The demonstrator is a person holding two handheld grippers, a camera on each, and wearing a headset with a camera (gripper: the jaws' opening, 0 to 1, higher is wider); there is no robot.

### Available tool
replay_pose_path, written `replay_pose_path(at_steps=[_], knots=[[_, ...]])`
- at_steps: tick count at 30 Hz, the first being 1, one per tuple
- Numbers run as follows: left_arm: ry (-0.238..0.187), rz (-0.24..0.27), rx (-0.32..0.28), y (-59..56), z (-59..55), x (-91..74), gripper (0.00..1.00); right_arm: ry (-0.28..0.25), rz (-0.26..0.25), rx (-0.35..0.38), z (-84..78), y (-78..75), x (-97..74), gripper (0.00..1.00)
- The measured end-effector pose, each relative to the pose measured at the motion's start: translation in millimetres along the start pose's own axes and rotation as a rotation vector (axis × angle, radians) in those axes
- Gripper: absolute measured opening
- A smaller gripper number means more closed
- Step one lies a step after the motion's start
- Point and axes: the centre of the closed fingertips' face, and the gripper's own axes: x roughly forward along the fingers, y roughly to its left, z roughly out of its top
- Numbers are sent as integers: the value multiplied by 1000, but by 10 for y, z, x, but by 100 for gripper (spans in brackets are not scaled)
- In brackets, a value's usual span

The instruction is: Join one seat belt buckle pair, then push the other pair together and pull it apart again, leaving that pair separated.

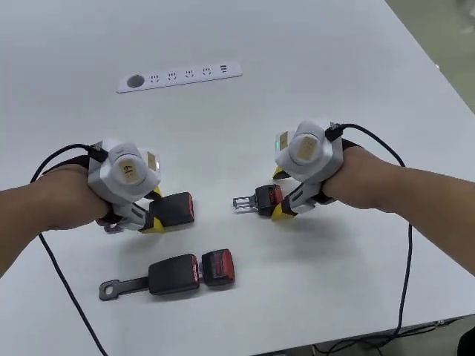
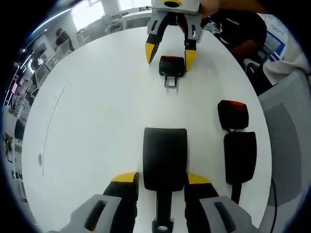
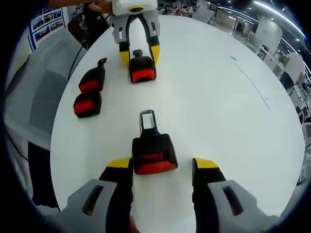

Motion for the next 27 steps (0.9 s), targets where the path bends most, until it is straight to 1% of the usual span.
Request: replay_pose_path(at_steps=[1,2,3,4,5,6,7,8,9,10,11,12,13,14,15,16,17,18,19,20,21,22,23,24,26,27], knots=[[0,-2,2,-1,-33,-11,40,-28,-6,32,22,13,-24,48],[-24,-2,-16,-41,4,-35,41,-43,-9,43,38,13,-35,49],[-68,6,-57,-55,64,-77,41,-52,-28,46,36,-4,-56,50],[-80,12,-64,-49,78,-99,42,-52,-36,47,33,-12,-64,51],[-113,38,-86,15,73,-184,43,-82,-57,70,71,-12,-141,53],[-122,47,-96,19,72,-236,44,-108,-58,95,105,8,-180,52],[-127,52,-98,9,69,-282,44,-122,-61,108,131,10,-208,52],[-143,62,-102,-40,108,-367,46,-140,-75,121,160,17,-246,53],[-158,70,-114,-71,132,-415,47,-148,-79,130,169,37,-270,53],[-174,73,-137,-107,111,-450,48,-154,-107,159,170,45,-290,55],[-180,75,-142,-142,99,-472,49,-152,-125,172,163,57,-301,58],[-196,85,-147,-199,111,-518,50,-160,-117,162,183,137,-311,59],[-210,98,-158,-218,120,-544,50,-174,-117,169,223,186,-330,59],[-235,114,-189,-264,139,-584,50,-183,-121,178,256,254,-344,60],[-248,120,-206,-294,140,-601,51,-188,-123,170,263,300,-349,62],[-255,126,-222,-322,92,-602,52,-199,-124,163,285,372,-373,63],[-258,130,-229,-367,76,-606,53,-203,-124,163,290,412,-377,64],[-263,136,-242,-447,90,-617,54,-215,-136,171,303,444,-415,66],[-265,138,-250,-500,82,-620,56,-230,-142,179,329,480,-456,68],[-271,140,-257,-521,49,-635,57,-234,-144,179,333,512,-484,69],[-280,140,-266,-588,29,-647,59,-242,-151,193,312,521,-487,69],[-286,142,-274,-645,24,-652,60,-250,-158,203,315,541,-505,72],[-287,148,-289,-703,-12,-665,62,-261,-168,214,352,608,-583,75],[-287,151,-295,-720,-26,-671,63,-263,-169,217,356,627,-596,77],[-301,166,-332,-793,-99,-721,65,-271,-170,221,346,705,-620,80],[-304,175,-357,-834,-152,-752,66,-273,-162,231,314,758,-607,81]])
